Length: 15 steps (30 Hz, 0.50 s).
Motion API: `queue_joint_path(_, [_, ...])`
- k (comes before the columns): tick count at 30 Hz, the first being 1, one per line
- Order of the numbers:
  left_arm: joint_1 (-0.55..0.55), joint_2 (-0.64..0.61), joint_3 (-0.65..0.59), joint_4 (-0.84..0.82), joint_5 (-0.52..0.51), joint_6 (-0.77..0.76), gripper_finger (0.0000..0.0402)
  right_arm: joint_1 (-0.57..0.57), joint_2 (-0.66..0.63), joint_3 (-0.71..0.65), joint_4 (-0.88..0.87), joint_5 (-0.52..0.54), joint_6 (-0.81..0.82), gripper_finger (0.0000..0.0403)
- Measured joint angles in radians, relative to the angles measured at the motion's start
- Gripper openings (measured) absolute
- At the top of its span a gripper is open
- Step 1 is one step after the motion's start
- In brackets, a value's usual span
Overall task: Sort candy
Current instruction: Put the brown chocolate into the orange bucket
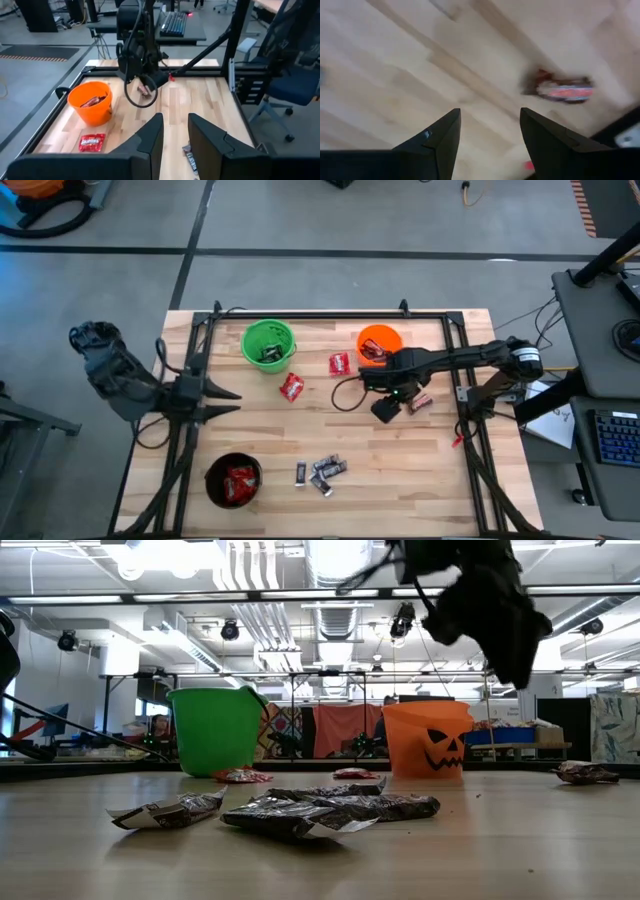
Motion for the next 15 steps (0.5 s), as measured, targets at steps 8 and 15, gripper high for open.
queue_joint_path(8, [0.033,-0.042,-0.169,0.176,-0.009,0.0,0.0074,-0.001,-0.014,-0.186,-0.005,0.013,-0.423,0.0209])
queue_joint_path(15, [0.038,-0.102,-0.261,0.26,-0.027,0.002,0.0074,-0.001,0.062,-0.306,-0.006,0.123,-0.509,0.0209])
